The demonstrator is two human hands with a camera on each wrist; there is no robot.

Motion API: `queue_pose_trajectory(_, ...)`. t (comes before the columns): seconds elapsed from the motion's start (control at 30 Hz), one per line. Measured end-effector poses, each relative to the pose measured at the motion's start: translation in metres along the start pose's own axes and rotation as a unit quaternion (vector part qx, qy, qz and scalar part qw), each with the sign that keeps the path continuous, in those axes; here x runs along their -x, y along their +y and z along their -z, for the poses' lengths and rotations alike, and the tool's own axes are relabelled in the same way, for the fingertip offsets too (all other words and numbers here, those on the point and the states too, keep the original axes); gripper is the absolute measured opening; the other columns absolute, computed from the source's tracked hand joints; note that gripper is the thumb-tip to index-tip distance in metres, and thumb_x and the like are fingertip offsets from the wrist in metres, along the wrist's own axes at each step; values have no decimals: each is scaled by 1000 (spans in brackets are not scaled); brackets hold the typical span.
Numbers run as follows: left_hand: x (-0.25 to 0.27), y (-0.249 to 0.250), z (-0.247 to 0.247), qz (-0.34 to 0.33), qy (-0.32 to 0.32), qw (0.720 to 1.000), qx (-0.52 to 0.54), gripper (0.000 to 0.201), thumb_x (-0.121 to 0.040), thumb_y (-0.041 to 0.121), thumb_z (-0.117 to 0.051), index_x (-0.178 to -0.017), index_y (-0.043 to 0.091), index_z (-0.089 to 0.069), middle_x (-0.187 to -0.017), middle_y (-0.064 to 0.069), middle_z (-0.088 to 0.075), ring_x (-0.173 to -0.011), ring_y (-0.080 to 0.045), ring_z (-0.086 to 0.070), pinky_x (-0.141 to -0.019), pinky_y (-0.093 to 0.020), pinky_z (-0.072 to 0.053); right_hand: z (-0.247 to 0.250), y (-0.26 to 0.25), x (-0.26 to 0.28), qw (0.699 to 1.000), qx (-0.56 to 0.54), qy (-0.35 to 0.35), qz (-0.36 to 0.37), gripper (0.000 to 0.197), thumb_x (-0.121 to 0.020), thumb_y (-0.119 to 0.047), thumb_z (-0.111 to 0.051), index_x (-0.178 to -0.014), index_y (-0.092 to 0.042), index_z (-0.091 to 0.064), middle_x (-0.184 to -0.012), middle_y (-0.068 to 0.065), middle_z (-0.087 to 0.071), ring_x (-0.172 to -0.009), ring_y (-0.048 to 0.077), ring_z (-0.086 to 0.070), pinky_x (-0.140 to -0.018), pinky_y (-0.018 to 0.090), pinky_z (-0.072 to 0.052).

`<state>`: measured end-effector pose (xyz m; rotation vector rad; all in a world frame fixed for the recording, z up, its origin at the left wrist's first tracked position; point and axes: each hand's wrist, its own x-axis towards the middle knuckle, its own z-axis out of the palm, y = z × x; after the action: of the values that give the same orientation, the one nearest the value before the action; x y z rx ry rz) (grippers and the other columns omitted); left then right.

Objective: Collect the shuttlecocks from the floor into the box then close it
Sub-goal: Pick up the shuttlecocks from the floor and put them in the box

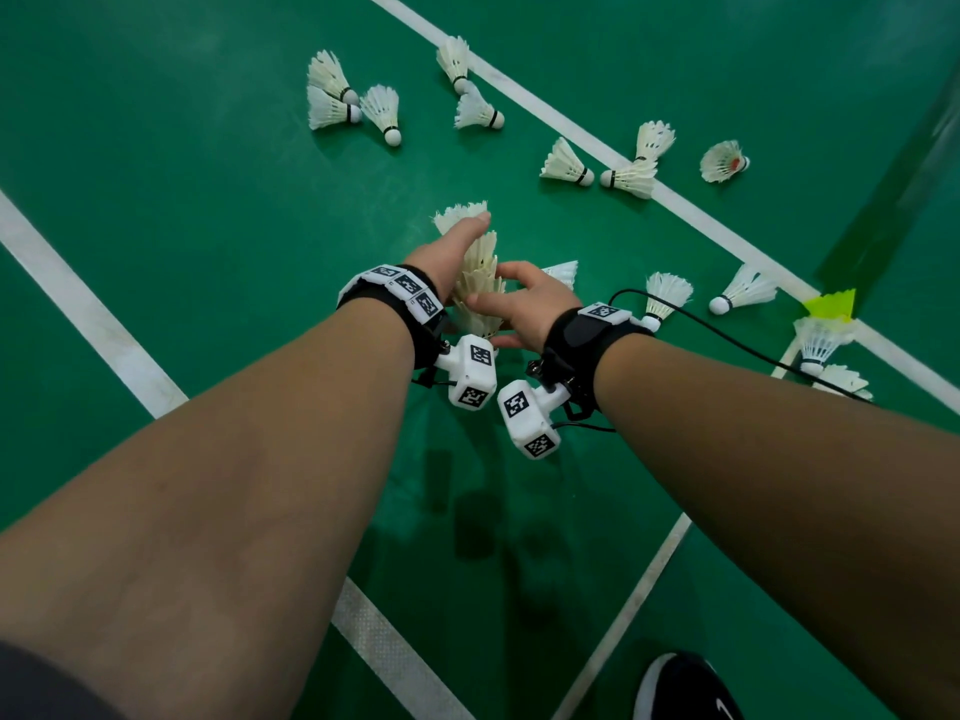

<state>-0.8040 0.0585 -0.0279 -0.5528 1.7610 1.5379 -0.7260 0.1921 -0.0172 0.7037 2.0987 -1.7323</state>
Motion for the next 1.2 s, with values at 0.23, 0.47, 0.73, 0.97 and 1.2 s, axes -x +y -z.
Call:
queue_pose_trajectory(0.23,21,1,1,-23,12,1000,-8,121,-54,88,-62,-155,24,-47,-156,-15,-50,-138,-37,-51,-116,-60,-36,-8,4,-11,995,-80,-11,-59,73,-77,-24,-87,-142,-19,-54,-138,11,-60,-118,30,-67,-85,48,-67)
queue_pose_trajectory(0.47,-7,-15,10,-21,39,999,20,141,-28,98,-75,-150,31,-51,-153,-7,-55,-131,-36,-59,-110,-62,-42,20,6,-29,963,169,207,-22,11,-94,-29,-58,-93,-21,-65,-112,10,-59,-84,29,-63,-81,32,-49)
queue_pose_trajectory(0.73,-15,-16,12,-36,30,999,17,144,-28,98,-76,-153,32,-47,-156,-6,-51,-134,-35,-56,-112,-64,-40,34,16,-44,977,184,97,-57,40,-86,-30,-69,-125,-34,-74,-113,6,-68,-91,26,-70,-93,44,-62)
queue_pose_trajectory(0.97,3,-11,10,-56,75,995,-42,141,-44,100,-67,-161,28,-37,-164,-4,-42,-144,-33,-47,-115,-62,-37,17,11,-51,985,120,118,-37,37,-91,-20,-63,-125,-25,-76,-101,-2,-74,-90,26,-71,-97,49,-61)
queue_pose_trajectory(1.2,89,-65,-3,9,78,989,-129,115,-78,91,-53,-166,22,-25,-172,-5,-27,-155,-30,-32,-123,-52,-27,19,25,43,982,105,118,-106,28,-98,-13,-60,-113,-23,-82,-125,-1,-77,-117,24,-70,-106,37,-54)
